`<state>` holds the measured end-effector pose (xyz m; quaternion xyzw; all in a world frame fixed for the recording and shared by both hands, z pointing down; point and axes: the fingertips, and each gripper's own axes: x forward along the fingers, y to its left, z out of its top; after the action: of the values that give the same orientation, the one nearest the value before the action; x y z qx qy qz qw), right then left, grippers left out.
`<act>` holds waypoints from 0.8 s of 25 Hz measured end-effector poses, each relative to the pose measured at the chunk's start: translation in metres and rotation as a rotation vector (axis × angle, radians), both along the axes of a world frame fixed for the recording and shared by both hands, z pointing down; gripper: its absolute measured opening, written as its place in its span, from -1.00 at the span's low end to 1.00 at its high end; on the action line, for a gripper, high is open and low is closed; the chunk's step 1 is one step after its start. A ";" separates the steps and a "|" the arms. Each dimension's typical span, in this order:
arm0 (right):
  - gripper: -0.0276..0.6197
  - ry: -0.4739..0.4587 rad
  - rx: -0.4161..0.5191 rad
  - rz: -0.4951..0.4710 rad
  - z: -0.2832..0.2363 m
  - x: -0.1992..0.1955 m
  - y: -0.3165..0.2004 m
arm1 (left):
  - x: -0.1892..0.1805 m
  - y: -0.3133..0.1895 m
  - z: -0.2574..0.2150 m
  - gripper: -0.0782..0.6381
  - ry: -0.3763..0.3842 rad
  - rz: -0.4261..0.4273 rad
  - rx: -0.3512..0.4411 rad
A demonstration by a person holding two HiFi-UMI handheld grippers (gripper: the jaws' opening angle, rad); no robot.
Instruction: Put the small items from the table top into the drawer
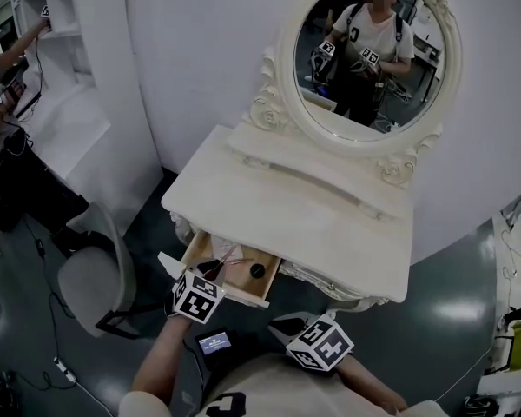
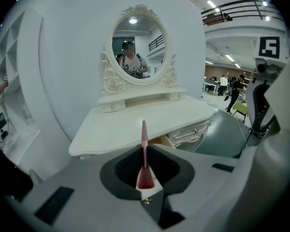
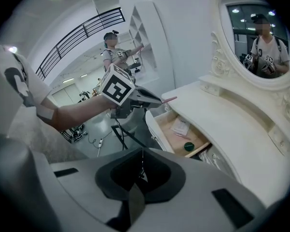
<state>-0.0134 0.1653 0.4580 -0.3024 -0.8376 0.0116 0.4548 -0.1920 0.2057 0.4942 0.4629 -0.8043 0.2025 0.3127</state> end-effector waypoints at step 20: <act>-0.83 -0.023 -0.156 -0.067 -0.005 -0.008 -0.072 | -0.011 -0.045 0.042 -0.52 0.047 -0.037 -0.273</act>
<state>-0.0211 0.0937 0.4534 -0.3647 -0.8287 0.0581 0.4205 -0.2028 0.1610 0.5365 0.4057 -0.7701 0.2934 0.3953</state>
